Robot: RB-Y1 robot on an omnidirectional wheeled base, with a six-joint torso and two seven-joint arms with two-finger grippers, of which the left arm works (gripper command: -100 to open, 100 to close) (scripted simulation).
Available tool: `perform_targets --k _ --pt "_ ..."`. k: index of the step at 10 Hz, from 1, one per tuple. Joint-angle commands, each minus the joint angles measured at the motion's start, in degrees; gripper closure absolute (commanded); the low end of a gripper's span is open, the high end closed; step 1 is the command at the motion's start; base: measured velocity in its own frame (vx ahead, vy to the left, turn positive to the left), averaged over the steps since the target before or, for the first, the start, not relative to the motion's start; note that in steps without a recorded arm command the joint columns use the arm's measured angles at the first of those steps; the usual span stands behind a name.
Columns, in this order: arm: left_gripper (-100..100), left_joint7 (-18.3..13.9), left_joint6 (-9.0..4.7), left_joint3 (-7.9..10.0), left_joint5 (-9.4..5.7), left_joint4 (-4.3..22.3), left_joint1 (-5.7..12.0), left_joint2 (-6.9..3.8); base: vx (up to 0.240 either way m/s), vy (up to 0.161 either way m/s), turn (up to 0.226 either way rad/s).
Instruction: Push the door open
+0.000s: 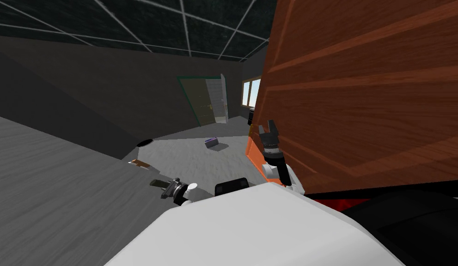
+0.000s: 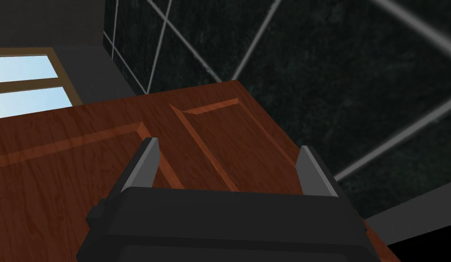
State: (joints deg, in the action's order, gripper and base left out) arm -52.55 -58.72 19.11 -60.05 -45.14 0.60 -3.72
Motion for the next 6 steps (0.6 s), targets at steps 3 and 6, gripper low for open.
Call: perform_targets --k 3,6 --pt "100 0.49 -1.1 2.2 -1.86 0.05 -0.14 -0.36 0.164 0.14 0.043" --pt "100 0.91 -1.42 3.22 -2.93 -0.24 -0.58 -0.74 0.128 0.104 0.04"
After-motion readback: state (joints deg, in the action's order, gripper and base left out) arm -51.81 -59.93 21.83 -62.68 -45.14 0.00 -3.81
